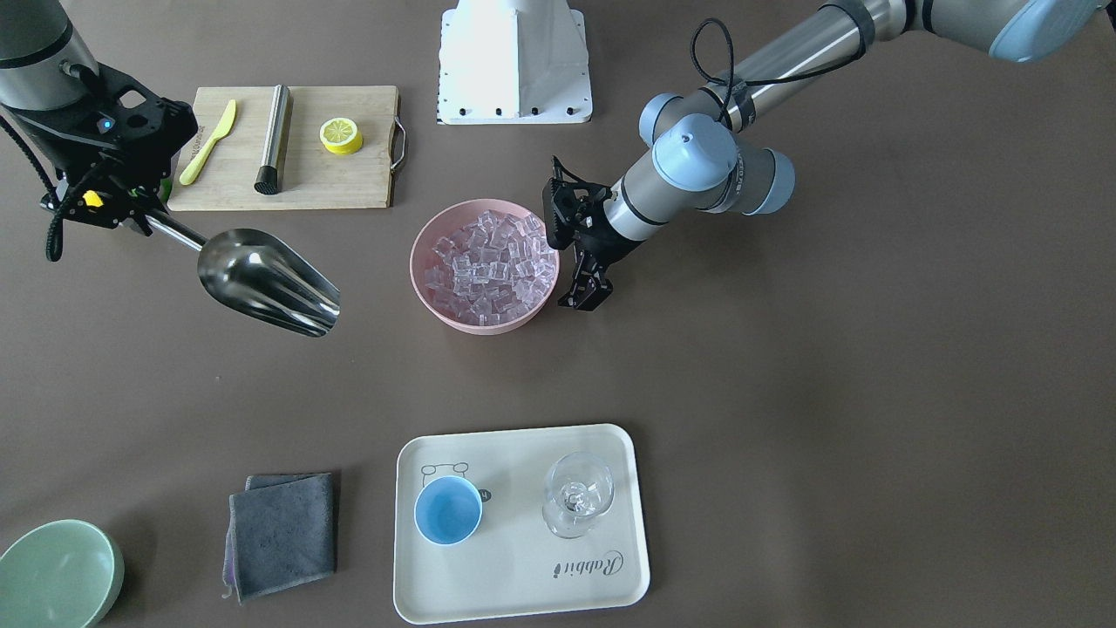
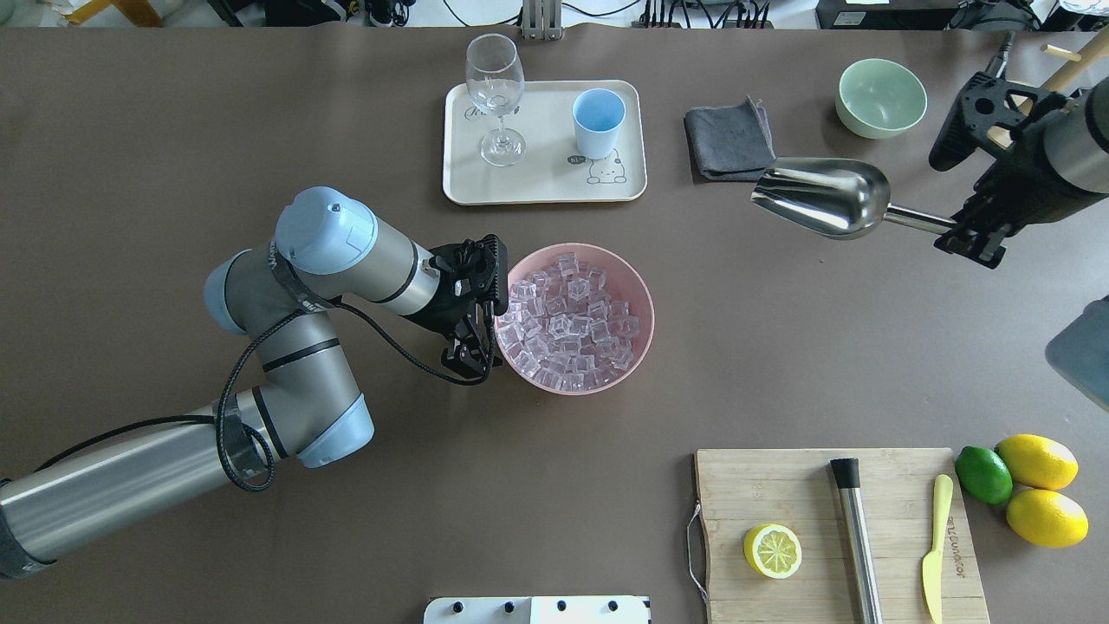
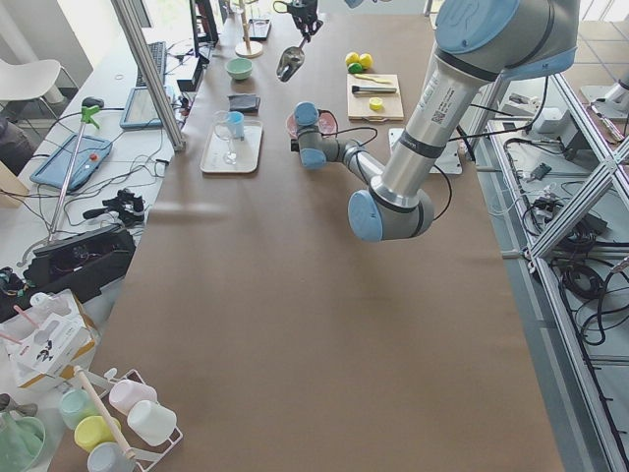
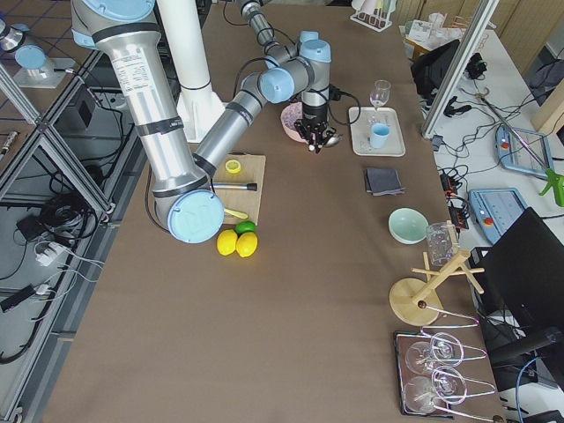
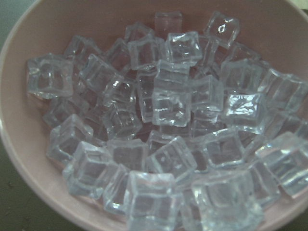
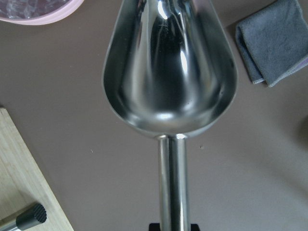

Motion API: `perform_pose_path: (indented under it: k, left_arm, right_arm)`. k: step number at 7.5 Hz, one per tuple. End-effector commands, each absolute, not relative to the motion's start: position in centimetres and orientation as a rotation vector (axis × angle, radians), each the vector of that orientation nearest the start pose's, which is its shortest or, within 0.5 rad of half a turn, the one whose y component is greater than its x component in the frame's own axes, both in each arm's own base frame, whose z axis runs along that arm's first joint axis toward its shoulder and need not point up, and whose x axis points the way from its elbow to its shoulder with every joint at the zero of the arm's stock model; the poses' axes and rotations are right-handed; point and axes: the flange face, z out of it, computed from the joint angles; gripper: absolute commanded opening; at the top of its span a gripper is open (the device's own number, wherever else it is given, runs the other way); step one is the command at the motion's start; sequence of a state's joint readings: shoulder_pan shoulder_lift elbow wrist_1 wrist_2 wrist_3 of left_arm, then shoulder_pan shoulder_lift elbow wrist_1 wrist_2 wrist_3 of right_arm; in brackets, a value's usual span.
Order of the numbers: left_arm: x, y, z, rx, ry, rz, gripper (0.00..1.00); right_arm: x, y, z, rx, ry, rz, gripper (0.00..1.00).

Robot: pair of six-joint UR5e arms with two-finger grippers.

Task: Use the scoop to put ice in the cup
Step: 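Carry the scoop with the right gripper over the pink bowl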

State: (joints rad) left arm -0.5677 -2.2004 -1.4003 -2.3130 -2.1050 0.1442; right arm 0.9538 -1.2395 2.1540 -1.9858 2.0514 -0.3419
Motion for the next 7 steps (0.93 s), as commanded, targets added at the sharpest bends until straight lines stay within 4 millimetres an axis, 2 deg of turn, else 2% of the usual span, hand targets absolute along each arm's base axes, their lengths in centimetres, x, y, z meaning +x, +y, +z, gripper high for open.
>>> perform_pose_path:
  k: [1, 2, 3, 4, 5, 7]
  left_arm:
    - [55.9, -45.3, 27.6, 0.957, 0.996, 1.302, 0.97]
    - [56.2, -45.0, 27.5, 0.958, 1.000, 1.305, 0.97]
    - [56.5, -44.7, 27.3, 0.961, 1.001, 1.308, 0.97]
    - [56.6, -44.8, 27.3, 0.960, 0.997, 1.304, 0.97]
    - [57.0, -44.7, 27.4, 0.943, 1.003, 1.290, 0.97]
    - [57.0, -44.6, 27.5, 0.929, 1.012, 1.272, 0.97]
  right_arm:
    - [-27.8, -43.6, 24.0, 0.408, -0.469, -1.165, 0.00]
    - [-29.9, -43.3, 20.8, 0.352, -0.376, -1.206, 0.00]
    - [-31.5, -42.9, 19.3, 0.299, -0.329, -1.281, 0.00]
    - [-32.4, -42.1, 18.9, 0.265, -0.288, -1.306, 0.00]
    - [-34.6, -41.9, 18.2, 0.218, -0.223, -1.340, 0.00]
    - [-36.8, -41.4, 15.9, 0.173, -0.170, -1.376, 0.00]
